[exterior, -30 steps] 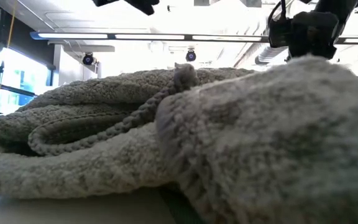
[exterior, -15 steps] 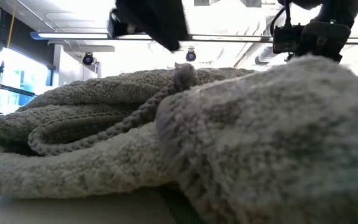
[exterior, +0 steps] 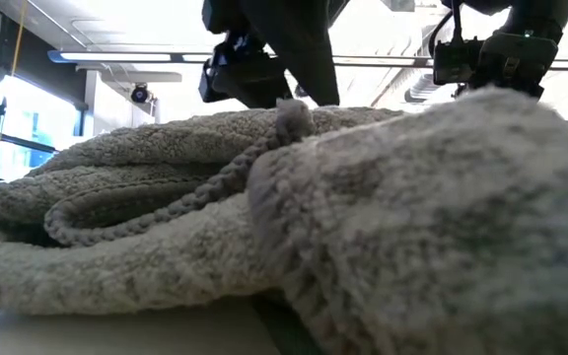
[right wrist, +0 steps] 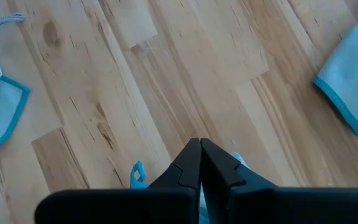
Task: Sort microfiber towel by color & place in baskets
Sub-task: Put the bottom center gray towel into the left transparent bin
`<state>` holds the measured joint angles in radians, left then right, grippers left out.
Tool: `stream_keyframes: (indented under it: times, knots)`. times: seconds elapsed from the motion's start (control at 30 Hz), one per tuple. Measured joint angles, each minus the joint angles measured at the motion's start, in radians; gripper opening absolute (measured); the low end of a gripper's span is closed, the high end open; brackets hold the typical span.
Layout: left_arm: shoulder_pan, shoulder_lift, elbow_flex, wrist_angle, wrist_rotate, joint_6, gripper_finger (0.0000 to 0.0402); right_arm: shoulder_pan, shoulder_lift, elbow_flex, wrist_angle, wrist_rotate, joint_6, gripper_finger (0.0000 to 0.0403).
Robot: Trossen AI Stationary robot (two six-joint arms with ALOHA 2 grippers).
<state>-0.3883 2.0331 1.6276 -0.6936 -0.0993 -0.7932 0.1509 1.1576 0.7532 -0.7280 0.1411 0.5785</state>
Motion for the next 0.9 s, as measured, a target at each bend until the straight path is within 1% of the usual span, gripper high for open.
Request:
stream_keyframes:
  times: [0.1, 0.37, 0.47, 0.57, 0.63, 0.73, 0.83, 0.9]
  knots:
    - [-0.026, 0.0, 0.0, -0.026, 0.028, -0.045, 0.0186, 0.0, 0.0, 0.0, 0.0, 0.0, 0.0, 0.0]
    - [-0.108, 0.0, -0.011, -0.126, 0.029, -0.107, 0.0186, 0.0, 0.0, 0.0, 0.0, 0.001, 0.0, 0.0]
    - [-0.128, 0.022, -0.01, -0.148, 0.008, -0.132, 0.0186, 0.0, 0.0, 0.0, 0.002, 0.001, 0.0, 0.0]
    - [-0.139, 0.06, -0.011, -0.155, 0.015, -0.15, 0.0186, 0.0, 0.0, 0.0, 0.01, 0.001, 0.0, 0.0]
    - [-0.14, 0.079, -0.011, -0.149, 0.031, -0.157, 0.0186, 0.0, 0.0, 0.0, 0.012, 0.001, 0.0, 0.0]
    - [-0.142, 0.112, -0.011, -0.129, 0.081, -0.165, 0.0186, 0.0, 0.001, 0.001, 0.019, 0.002, 0.02, 0.0]
    - [-0.14, 0.122, -0.011, -0.1, 0.125, -0.174, 0.0169, 0.0, 0.001, 0.001, 0.022, 0.007, 0.027, 0.0]
    - [-0.14, 0.12, -0.003, -0.098, 0.124, -0.175, 0.0137, 0.0, 0.001, 0.001, 0.024, 0.008, 0.027, 0.0]
